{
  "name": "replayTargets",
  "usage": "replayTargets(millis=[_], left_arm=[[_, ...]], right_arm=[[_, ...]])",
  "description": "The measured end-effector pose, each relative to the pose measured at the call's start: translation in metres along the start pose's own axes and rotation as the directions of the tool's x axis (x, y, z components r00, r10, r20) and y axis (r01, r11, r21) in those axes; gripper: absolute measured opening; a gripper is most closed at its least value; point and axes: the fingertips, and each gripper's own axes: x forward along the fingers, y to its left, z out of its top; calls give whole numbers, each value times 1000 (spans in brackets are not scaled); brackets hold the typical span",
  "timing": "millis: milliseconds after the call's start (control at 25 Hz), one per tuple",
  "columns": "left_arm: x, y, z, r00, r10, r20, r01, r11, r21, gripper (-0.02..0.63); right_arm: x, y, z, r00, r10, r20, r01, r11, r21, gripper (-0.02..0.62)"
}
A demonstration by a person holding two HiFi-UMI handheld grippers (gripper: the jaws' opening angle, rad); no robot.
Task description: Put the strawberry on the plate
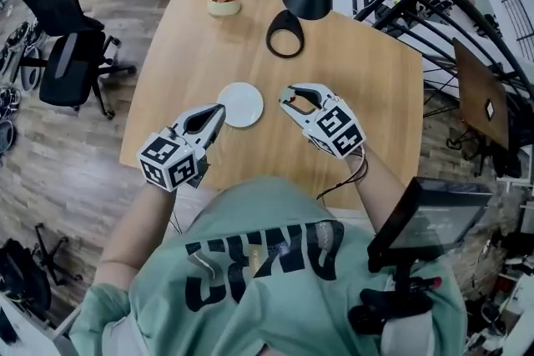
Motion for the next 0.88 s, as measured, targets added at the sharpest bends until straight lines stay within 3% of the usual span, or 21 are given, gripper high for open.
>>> replayTargets(millis=[320,880], left_arm=[[-1,58,-21,996,83,-30,-83,996,-10,2],[10,106,-89,985,127,-116,-139,986,-93,2]], right_arm=[[74,10,-6,995,91,-37,-91,996,2,147],[169,32,-71,970,190,-153,-190,982,10,147]])
